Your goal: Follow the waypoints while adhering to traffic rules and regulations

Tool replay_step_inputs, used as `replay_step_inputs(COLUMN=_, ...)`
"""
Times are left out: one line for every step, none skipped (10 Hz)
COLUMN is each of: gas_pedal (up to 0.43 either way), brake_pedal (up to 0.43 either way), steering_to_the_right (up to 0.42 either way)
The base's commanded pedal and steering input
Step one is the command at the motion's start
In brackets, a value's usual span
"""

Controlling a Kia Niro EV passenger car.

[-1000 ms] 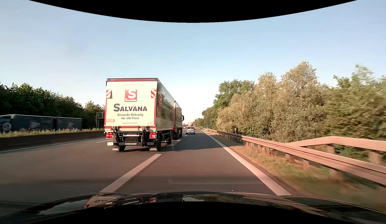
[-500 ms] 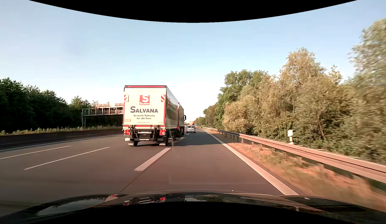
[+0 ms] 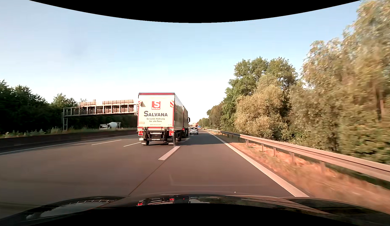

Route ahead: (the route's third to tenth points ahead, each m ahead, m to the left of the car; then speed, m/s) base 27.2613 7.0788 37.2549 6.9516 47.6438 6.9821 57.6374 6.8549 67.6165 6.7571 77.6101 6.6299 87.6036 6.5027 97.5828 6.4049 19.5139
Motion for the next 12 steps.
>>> replay_step_inputs(gas_pedal=0.138, brake_pedal=0.000, steering_to_the_right=-0.005)
replay_step_inputs(gas_pedal=0.177, brake_pedal=0.000, steering_to_the_right=-0.005)
replay_step_inputs(gas_pedal=0.209, brake_pedal=0.000, steering_to_the_right=-0.005)
replay_step_inputs(gas_pedal=0.240, brake_pedal=0.000, steering_to_the_right=-0.006)
replay_step_inputs(gas_pedal=0.248, brake_pedal=0.000, steering_to_the_right=-0.005)
replay_step_inputs(gas_pedal=0.260, brake_pedal=0.000, steering_to_the_right=-0.006)
replay_step_inputs(gas_pedal=0.287, brake_pedal=0.000, steering_to_the_right=-0.006)
replay_step_inputs(gas_pedal=0.287, brake_pedal=0.000, steering_to_the_right=-0.006)
replay_step_inputs(gas_pedal=0.287, brake_pedal=0.000, steering_to_the_right=-0.006)
replay_step_inputs(gas_pedal=0.287, brake_pedal=0.000, steering_to_the_right=-0.006)
replay_step_inputs(gas_pedal=0.280, brake_pedal=0.000, steering_to_the_right=-0.006)
replay_step_inputs(gas_pedal=0.280, brake_pedal=0.000, steering_to_the_right=-0.006)
